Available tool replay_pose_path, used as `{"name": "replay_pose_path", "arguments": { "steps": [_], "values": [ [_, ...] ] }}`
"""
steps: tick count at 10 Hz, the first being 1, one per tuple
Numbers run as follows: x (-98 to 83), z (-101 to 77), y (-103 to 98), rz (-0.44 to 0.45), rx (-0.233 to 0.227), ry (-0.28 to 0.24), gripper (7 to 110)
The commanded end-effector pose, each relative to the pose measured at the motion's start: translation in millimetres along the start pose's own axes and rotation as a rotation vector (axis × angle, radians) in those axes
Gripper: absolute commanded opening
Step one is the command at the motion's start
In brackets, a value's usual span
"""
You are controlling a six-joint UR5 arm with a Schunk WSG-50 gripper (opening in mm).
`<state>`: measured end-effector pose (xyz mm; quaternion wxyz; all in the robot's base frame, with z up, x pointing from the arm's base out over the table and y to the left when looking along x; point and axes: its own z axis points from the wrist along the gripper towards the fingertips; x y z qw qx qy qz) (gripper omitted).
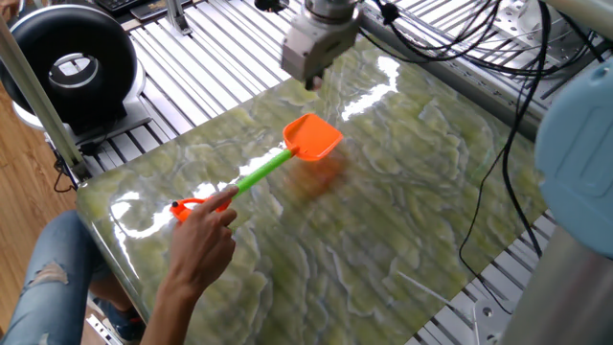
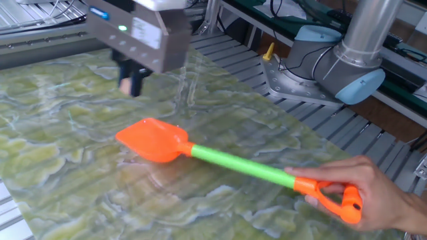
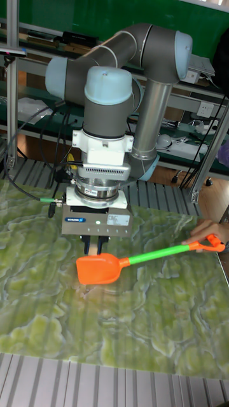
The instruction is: Grasp the moving object
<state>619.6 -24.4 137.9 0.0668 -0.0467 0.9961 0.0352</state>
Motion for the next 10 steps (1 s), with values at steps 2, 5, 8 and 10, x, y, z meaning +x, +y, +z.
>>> {"name": "replay_pose_path", "arguments": {
  "steps": [2, 5, 8, 10],
  "values": [
    [-62.7, -4.5, 19, 0.148, -0.008, -0.143, 7],
    [-54.3, 5.5, 13, 0.135, 0.045, -0.077, 7],
    [-48.2, 6.9, 17, 0.136, 0.040, -0.047, 7],
    [-49.0, 7.9, 17, 0.137, 0.037, -0.047, 7]
  ]
}}
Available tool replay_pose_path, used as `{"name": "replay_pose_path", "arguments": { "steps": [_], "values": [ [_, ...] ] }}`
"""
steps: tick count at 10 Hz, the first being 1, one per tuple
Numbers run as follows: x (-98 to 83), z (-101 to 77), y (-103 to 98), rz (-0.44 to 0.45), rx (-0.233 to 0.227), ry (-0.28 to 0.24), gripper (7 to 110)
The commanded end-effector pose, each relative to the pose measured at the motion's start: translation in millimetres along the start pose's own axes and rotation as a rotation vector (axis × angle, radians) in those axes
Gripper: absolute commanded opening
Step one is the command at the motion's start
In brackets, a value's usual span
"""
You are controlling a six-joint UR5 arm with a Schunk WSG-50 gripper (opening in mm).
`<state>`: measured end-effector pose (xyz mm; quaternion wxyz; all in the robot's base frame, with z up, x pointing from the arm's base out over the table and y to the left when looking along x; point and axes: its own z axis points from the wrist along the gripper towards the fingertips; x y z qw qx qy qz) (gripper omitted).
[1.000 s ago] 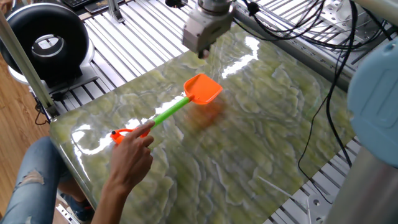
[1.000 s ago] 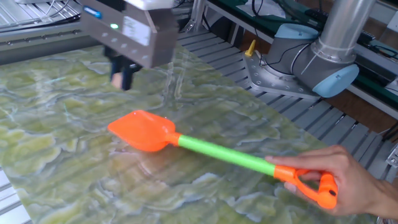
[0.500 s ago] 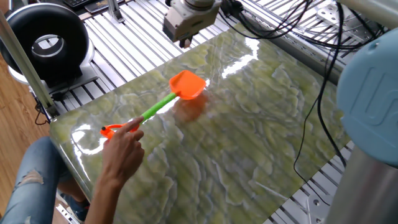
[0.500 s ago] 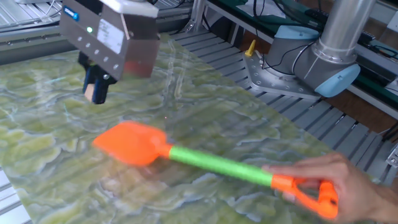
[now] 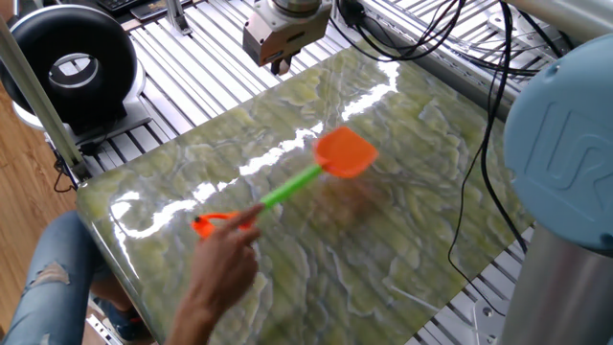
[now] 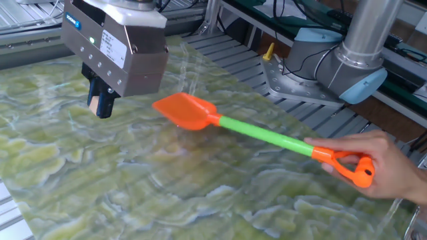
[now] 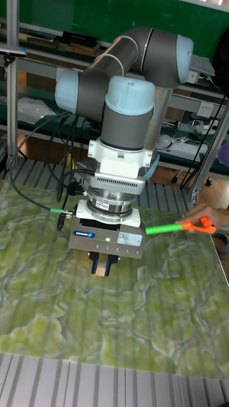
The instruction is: Grasp the moving object
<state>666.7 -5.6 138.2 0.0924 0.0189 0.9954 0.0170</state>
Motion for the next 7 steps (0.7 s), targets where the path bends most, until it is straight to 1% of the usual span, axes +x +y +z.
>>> {"name": "replay_pose_path", "arguments": {
  "steps": [1, 3, 5, 7],
  "values": [
    [0.0, 1.5, 5.0, 0.009, -0.011, 0.013, 7],
    [2.0, 1.2, 7.4, -0.011, -0.018, 0.021, 7],
    [4.4, 3.7, 6.2, -0.009, -0.009, 0.034, 7],
    [4.4, 3.7, 5.9, -0.013, -0.007, 0.034, 7]
  ]
}}
